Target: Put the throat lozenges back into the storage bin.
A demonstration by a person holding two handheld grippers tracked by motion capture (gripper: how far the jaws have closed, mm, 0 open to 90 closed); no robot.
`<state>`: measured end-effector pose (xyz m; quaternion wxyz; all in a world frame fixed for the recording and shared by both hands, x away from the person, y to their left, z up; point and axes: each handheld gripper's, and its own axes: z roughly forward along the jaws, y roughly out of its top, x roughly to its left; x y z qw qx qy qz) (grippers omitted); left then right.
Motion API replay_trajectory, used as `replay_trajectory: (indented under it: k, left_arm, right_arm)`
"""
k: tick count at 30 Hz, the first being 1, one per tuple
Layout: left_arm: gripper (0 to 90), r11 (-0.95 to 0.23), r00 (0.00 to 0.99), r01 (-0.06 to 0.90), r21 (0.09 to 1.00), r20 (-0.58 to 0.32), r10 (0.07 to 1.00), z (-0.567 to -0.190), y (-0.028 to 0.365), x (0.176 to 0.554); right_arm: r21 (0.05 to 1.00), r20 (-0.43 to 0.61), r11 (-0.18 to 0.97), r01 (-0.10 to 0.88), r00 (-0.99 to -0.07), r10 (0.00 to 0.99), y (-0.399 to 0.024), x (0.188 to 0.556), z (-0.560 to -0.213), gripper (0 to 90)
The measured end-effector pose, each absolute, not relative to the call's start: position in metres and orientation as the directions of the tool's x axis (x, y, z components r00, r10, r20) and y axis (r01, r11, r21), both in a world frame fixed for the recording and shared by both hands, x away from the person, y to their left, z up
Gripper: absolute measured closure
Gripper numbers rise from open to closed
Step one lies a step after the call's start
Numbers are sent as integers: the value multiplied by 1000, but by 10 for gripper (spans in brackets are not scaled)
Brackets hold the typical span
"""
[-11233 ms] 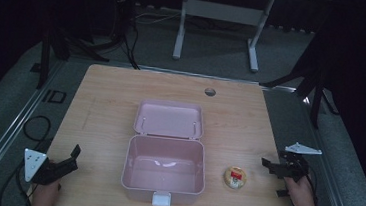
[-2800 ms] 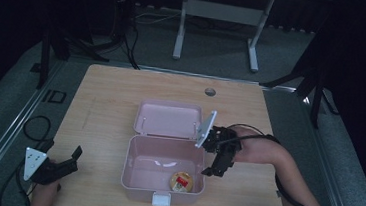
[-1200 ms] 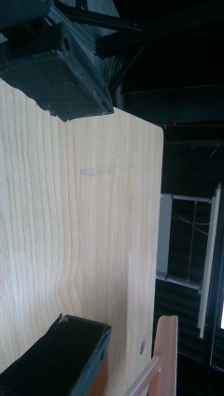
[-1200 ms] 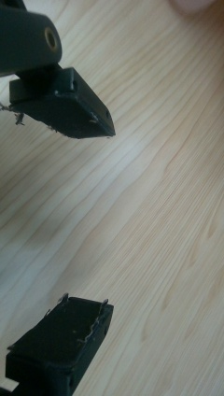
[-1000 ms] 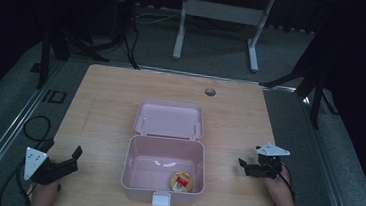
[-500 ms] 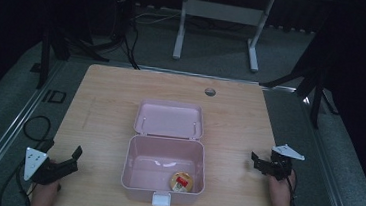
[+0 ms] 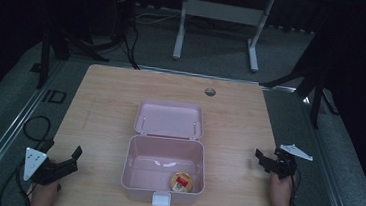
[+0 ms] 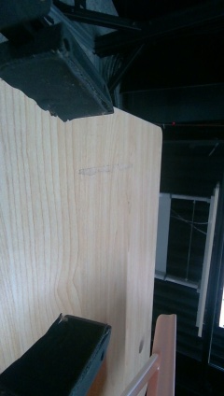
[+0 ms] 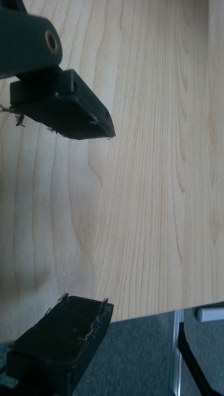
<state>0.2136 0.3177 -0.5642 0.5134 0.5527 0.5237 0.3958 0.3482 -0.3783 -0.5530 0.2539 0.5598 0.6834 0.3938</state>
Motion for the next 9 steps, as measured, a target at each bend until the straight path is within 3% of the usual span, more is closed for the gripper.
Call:
replay_trajectory:
  k: [9]
  left_arm:
    - [3,74,141,173,982,-99,985,-564,318,214]
  right_arm:
    - [812,53,101,574,-246,968,-375,350,-554,133]
